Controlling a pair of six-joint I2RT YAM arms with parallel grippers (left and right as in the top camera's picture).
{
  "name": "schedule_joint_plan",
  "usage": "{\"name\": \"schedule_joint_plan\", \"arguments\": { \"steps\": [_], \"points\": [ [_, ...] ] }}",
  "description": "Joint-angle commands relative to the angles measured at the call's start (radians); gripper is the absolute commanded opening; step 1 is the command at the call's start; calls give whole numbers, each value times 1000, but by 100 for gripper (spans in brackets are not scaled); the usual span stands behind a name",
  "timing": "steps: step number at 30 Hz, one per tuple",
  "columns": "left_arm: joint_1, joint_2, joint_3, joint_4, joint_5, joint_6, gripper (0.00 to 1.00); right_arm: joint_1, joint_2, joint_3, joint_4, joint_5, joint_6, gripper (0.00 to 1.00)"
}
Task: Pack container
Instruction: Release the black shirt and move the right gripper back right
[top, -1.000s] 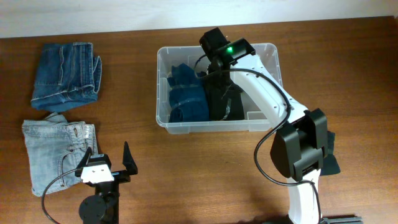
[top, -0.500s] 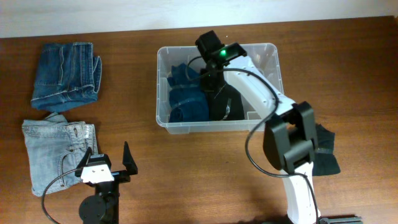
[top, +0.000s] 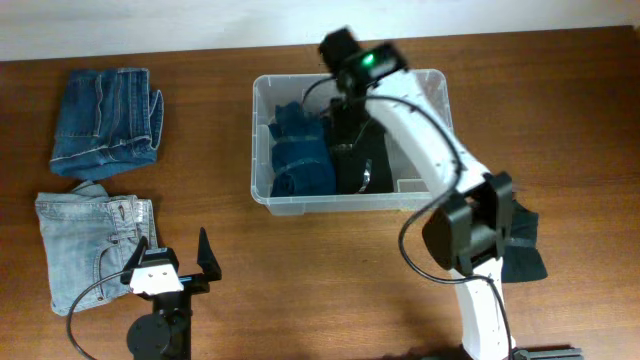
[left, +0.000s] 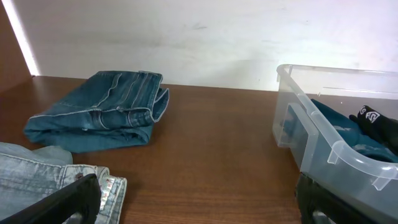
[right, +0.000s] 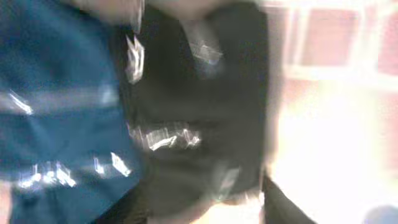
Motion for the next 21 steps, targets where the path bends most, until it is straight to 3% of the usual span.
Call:
{"name": "schedule_joint_plan", "arguments": {
  "steps": [1,4,10,16,21],
  "points": [
    [5,-6,-3,-3,8,8,99,-81,-115,234,-155,198,-24,71],
    [5,-6,-3,-3,8,8,99,-169,-162,334,-222,155,-42,79],
    [5,-6,-3,-3,8,8,99,-390,-334,229,-222,38,-43,79],
    [5,-6,-3,-3,8,8,99,-570,-558,-252,-222,37,-37,80],
    [5,-6,-3,-3,8,8,99,-707,-625,-602,-158,28,-13,82]
  ]
}}
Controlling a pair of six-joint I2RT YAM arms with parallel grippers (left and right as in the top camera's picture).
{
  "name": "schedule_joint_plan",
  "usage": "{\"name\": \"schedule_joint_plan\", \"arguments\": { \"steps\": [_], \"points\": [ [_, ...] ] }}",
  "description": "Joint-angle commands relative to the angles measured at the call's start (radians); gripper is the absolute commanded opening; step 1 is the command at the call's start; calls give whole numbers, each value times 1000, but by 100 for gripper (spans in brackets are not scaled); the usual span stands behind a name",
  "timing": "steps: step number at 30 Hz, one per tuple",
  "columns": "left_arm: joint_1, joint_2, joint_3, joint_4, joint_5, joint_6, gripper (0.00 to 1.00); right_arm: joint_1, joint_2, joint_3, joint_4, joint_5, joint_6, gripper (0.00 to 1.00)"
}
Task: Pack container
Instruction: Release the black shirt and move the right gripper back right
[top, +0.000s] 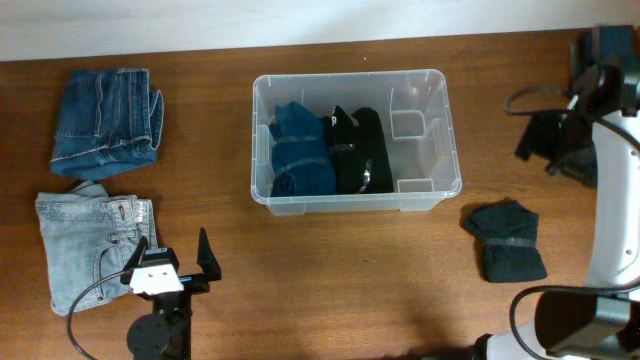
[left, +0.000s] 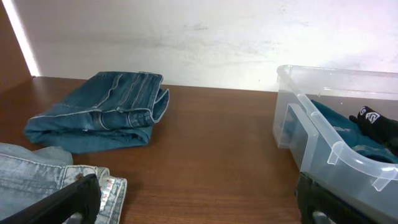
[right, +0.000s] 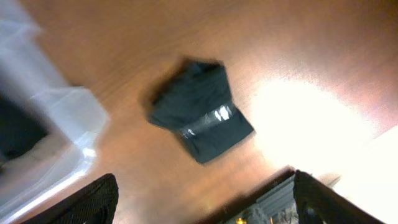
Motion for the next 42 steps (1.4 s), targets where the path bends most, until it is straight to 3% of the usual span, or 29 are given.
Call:
{"name": "schedule_joint_plan", "arguments": {
  "steps": [1,3,7,10,12,16,22,31,42],
  "points": [
    [5,-6,-3,-3,8,9,99,-68,-27,-177,43,-12,14,82],
    [5,-6,-3,-3,8,9,99,-102,-27,-305,119,-14,14,81],
    [5,-6,-3,-3,8,9,99,-137,-27,-504,263,-98,3,60],
    [5,-6,-3,-3,8,9,99,-142,-27,-623,358,-119,3,40],
    [5,-6,-3,-3,8,9,99,-142,-27,-687,435,-212,7,14],
    [5,-6,-3,-3,8,9,99,-142,-27,-759,547,-245,38,12],
    [5,-6,-3,-3,8,9,99,-142,-27,-816,579,-79,177,7],
    [5,-6,-3,-3,8,9,99,-142,-25,-884,629,-6,200,9],
    [5,-6,-3,-3,8,9,99,-142,45,-912,877,-63,199,11]
  ]
}}
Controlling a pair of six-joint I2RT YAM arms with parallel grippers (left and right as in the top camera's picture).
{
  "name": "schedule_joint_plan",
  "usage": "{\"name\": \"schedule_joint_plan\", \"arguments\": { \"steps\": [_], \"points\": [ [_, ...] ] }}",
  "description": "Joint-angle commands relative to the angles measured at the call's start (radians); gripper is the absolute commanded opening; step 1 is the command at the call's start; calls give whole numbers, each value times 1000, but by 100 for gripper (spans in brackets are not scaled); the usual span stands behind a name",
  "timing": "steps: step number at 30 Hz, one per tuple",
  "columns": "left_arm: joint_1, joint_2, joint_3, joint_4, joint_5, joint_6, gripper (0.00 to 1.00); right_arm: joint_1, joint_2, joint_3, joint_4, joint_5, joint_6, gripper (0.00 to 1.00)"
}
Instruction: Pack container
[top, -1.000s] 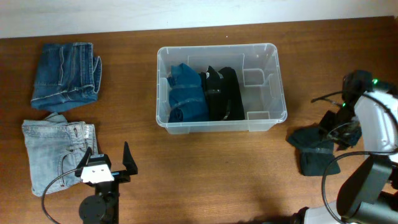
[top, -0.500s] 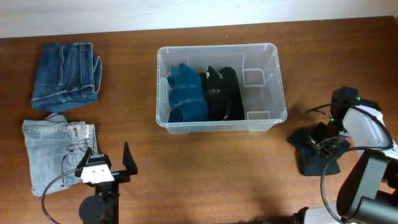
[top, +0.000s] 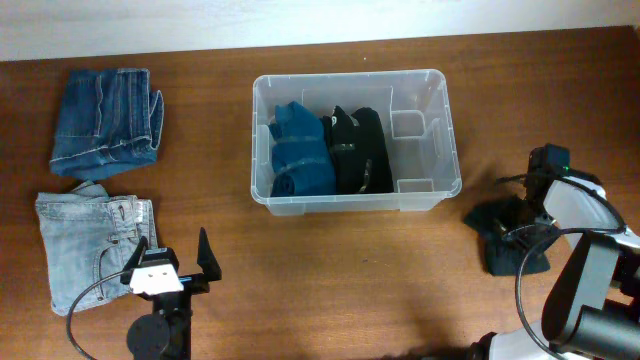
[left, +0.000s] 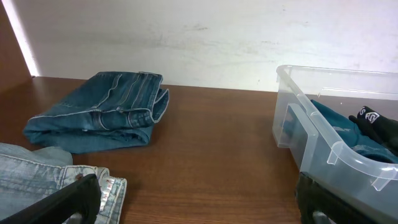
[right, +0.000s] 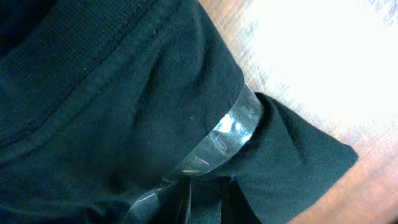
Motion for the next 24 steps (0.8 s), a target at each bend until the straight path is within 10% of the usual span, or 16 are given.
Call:
{"name": "schedule_joint_plan", "arguments": {
  "steps": [1,15,20,24],
  "points": [
    [5,-5,-3,-2,8,9,99,-5,32,-5,118,-49,14,11],
    [5,-5,-3,-2,8,9,99,-32,34,2,639,-66,16,22],
    [5,-5,-3,-2,8,9,99,-102,33,188,433,-161,-202,22],
    [5,-5,-3,-2,8,9,99,-67,33,348,222,-208,-465,44]
  ]
}}
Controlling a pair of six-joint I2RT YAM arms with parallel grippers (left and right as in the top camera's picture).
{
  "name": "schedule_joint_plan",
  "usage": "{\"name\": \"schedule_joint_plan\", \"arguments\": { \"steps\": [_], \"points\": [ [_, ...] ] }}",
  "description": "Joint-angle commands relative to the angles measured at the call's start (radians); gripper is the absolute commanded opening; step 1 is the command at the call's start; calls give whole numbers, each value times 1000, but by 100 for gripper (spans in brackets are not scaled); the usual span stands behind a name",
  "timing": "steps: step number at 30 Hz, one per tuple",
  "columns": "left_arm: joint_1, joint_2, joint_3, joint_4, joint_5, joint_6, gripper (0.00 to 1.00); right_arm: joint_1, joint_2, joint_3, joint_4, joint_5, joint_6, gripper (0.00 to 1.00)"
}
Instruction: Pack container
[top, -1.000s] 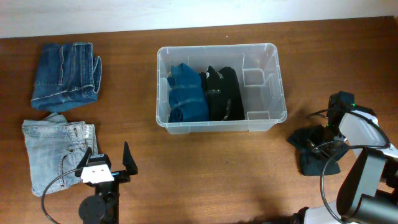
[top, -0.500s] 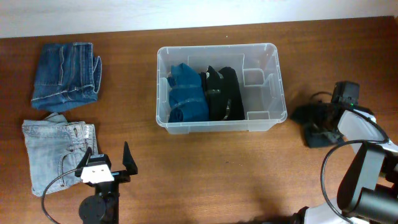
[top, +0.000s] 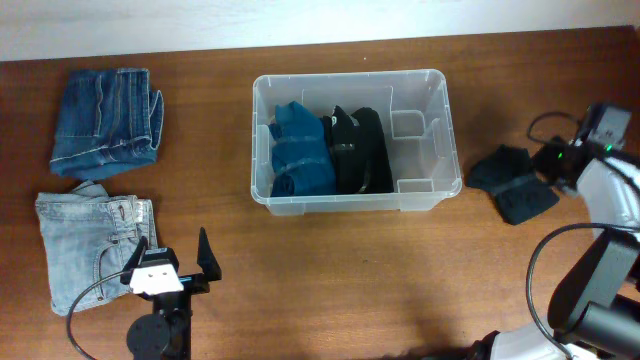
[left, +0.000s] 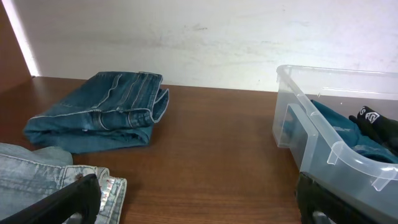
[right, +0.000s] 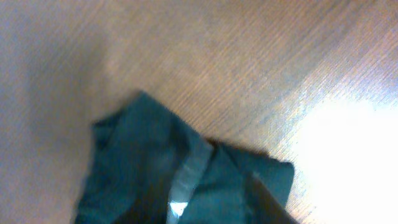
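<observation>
A clear plastic container (top: 447, 120) stands mid-table, with a blue bundle (top: 298, 150) and a black bundle (top: 358, 150) in its left part. To its right, a dark taped bundle (top: 512, 185) hangs just off the wood, with my right gripper (top: 548, 172) shut on it. The right wrist view shows the same bundle (right: 143, 168) with its clear tape band, my gripper (right: 199, 202) at it. My left gripper (top: 178, 262) rests open near the front left; in its own view (left: 196, 208) nothing lies between the fingers.
Folded dark blue jeans (top: 105, 120) lie at the far left and folded light jeans (top: 90, 245) lie in front of them, next to the left arm. The container's right part holds only small moulded compartments (top: 408, 124).
The dark taped bundle has moved from the table's front right to farther back, beside the container's right wall, carried in my right gripper. The left arm has not moved.
My right gripper was inside the container at the black bundle. Then it was out at the far right, open, with the dark taped bundle lying on the table. Then it was pressed onto that bundle, and now holds it beside the container.
</observation>
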Motion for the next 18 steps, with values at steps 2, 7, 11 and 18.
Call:
{"name": "schedule_joint_plan", "arguments": {
  "steps": [2,7,11,18],
  "points": [
    [5,-5,-3,-2,8,9,99,76,-4,116,-159,-83,-428,65],
    [5,-5,-3,-2,8,9,99,193,-3,50,-225,64,-513,77],
    [5,-5,-3,-2,8,9,99,290,-3,6,-226,242,-584,81],
    [5,-5,-3,-2,8,9,99,297,-3,-34,-235,312,-672,90]
  ]
}}
